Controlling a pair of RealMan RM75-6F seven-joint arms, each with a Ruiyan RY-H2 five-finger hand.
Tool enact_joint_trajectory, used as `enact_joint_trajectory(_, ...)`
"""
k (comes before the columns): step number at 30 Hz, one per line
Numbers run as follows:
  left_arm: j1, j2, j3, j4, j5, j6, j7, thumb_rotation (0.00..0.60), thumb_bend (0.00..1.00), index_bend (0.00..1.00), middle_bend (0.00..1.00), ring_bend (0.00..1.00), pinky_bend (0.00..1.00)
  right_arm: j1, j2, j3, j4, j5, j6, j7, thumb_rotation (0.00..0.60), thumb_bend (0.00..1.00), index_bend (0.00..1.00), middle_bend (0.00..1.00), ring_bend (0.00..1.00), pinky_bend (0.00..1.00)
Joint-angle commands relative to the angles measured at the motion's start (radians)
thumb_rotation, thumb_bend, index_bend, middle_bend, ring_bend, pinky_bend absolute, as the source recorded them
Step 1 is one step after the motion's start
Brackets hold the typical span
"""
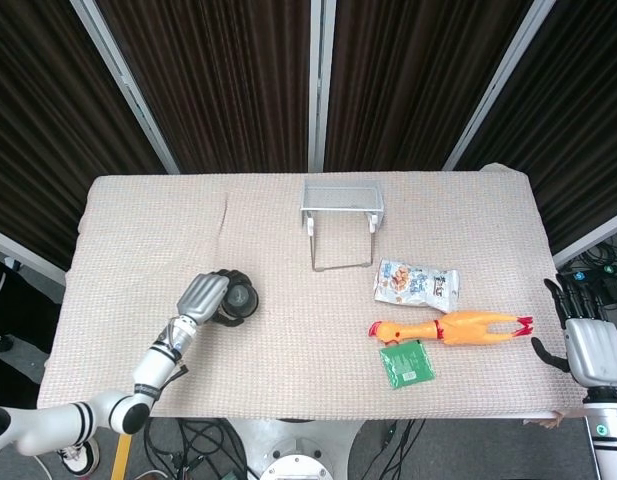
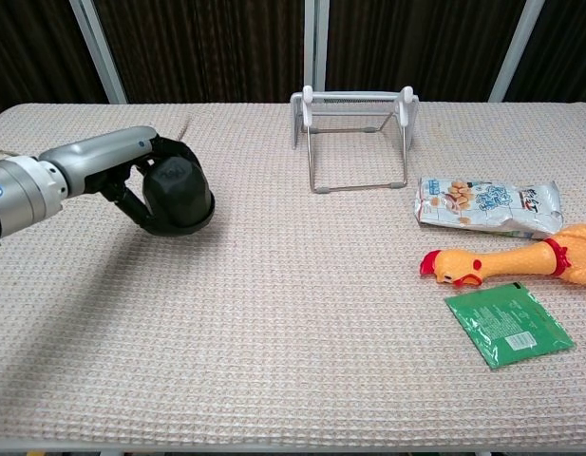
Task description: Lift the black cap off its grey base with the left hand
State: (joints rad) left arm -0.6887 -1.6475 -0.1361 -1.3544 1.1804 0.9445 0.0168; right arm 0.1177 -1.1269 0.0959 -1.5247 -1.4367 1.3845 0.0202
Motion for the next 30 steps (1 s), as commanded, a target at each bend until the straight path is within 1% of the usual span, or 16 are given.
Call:
enact_joint_trajectory(1,0.003,-0.015,-0.001,0.018,0.008,0.0,-0.01,0.6,0.23,0.36,0.39,0.29,0.38,0.005,0.004,0.0,-0.009,-0.002,0.0,-0.022,0.6,0.19,0.0,0.0,0.0,0.0)
enact_joint_trajectory(6,0.008,-0.056,-0.005,0.073,0.021,0.002,-0.052,0.6,0.23,0.35,0.38,0.28,0.37,0.011,0.0,-0.005,-0.013,0.003,-0.012,-0.041,0.6,0.19,0.0,0.0,0.0,0.0)
enact_joint_trajectory(8,0.007,-0.066,0.002,0.097,0.041,-0.004,-0.075,0.6,0.22,0.3,0.36,0.25,0.33,0.014,-0.001,-0.005,-0.015,0.005,-0.016,-0.045,0.6,0.19,0.0,0.0,0.0,0.0)
enact_joint_trajectory(9,0.007,-0.068,0.006,0.106,0.052,-0.008,-0.086,0.6,0.21,0.25,0.3,0.2,0.28,0.015,-0.001,-0.005,-0.016,0.006,-0.017,-0.046,0.6,0.19,0.0,0.0,0.0,0.0)
enact_joint_trajectory(10,0.007,-0.068,0.012,0.114,0.067,-0.011,-0.105,0.6,0.2,0.21,0.26,0.16,0.25,0.016,-0.001,-0.005,-0.017,0.007,-0.019,-0.047,0.6,0.19,0.0,0.0,0.0,0.0)
enact_joint_trajectory(11,0.007,-0.068,0.014,0.12,0.08,-0.009,-0.118,0.6,0.18,0.17,0.2,0.12,0.21,0.016,-0.002,-0.006,-0.018,0.008,-0.019,-0.048,0.6,0.19,0.0,0.0,0.0,0.0)
enact_joint_trajectory(12,0.009,-0.068,0.015,0.124,0.09,-0.006,-0.13,0.6,0.16,0.15,0.16,0.09,0.19,0.016,-0.002,-0.006,-0.018,0.008,-0.02,-0.049,0.6,0.19,0.0,0.0,0.0,0.0)
enact_joint_trajectory(13,0.01,-0.068,0.016,0.129,0.103,0.001,-0.144,0.6,0.15,0.14,0.14,0.08,0.18,0.017,-0.003,-0.006,-0.018,0.01,-0.021,-0.049,0.6,0.19,0.0,0.0,0.0,0.0)
enact_joint_trajectory(25,0.026,-0.057,0.019,0.129,0.132,0.012,-0.181,0.6,0.14,0.13,0.13,0.08,0.18,0.018,0.0,-0.008,-0.028,0.014,-0.019,-0.057,0.6,0.19,0.0,0.0,0.0,0.0)
enact_joint_trajectory(30,0.026,-0.049,0.009,0.116,0.126,0.007,-0.181,0.6,0.14,0.13,0.17,0.09,0.19,0.019,-0.003,-0.012,-0.026,0.017,-0.024,-0.053,0.6,0.19,0.0,0.0,0.0,0.0)
